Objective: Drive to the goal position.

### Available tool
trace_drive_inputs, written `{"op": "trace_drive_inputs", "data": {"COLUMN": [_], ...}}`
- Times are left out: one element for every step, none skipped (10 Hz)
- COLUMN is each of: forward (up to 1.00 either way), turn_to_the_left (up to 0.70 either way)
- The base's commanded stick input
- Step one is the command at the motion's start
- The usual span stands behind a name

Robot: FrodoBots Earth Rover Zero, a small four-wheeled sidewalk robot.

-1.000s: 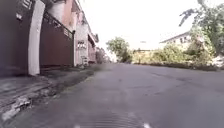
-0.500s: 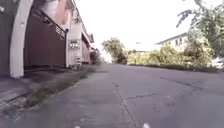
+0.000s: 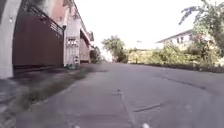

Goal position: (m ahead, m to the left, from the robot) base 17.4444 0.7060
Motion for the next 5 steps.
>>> {"op": "trace_drive_inputs", "data": {"forward": [1.0,1.0,1.0,1.0,1.0], "turn_to_the_left": [-0.4,-0.4,0.0,0.0,0.0]}}
